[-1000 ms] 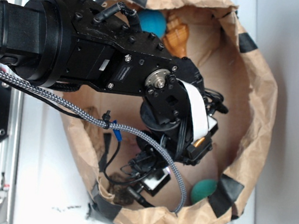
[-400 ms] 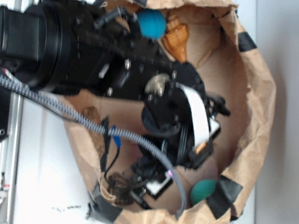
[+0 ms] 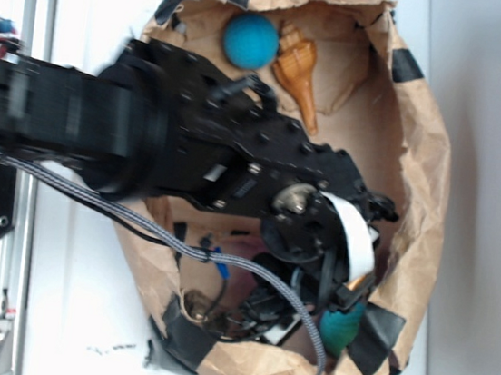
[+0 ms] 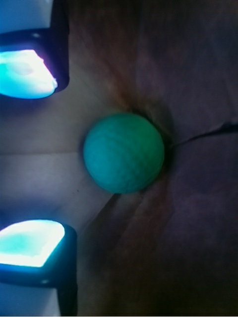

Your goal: Grab the green ball.

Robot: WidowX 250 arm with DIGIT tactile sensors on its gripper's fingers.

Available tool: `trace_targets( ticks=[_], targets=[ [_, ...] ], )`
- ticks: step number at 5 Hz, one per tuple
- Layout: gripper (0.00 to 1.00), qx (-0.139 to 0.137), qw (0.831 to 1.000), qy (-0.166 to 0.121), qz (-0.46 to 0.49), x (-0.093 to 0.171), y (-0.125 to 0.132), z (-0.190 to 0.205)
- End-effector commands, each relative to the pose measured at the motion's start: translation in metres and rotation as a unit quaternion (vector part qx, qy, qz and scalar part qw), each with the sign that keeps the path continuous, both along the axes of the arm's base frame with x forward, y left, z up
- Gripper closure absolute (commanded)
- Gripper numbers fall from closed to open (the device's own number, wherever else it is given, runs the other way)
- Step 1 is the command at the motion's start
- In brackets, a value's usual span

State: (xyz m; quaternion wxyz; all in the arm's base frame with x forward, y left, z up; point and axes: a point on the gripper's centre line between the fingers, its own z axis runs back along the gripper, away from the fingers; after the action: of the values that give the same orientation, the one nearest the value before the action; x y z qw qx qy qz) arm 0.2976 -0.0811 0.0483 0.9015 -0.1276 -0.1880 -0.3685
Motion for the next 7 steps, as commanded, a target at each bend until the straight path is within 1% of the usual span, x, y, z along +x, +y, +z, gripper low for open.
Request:
trace_targets(
  ticks=[1,2,3,4,5,6,7],
  targets=[
    [0.0,-0.006,0.999,-0.031,-0.006,0.013,-0.015,0.006],
    [0.0,-0.03,0.998,-0.05,-0.024,0.01,-0.021,0.002],
    [0.0,-0.041,0.997,-0.063,-0.036,0.007,-0.025,0.003],
    [0.0,-0.045,0.996,-0.069,-0.044,0.007,-0.029,0.003],
    [0.0,-0.048,0.996,-0.069,-0.043,0.011,-0.033,-0.003],
    [1.0,-0.047,0.996,-0.066,-0.035,0.013,-0.033,-0.008],
    [1.0,-0.047,0.996,-0.065,-0.032,0.015,-0.032,-0.009]
  ],
)
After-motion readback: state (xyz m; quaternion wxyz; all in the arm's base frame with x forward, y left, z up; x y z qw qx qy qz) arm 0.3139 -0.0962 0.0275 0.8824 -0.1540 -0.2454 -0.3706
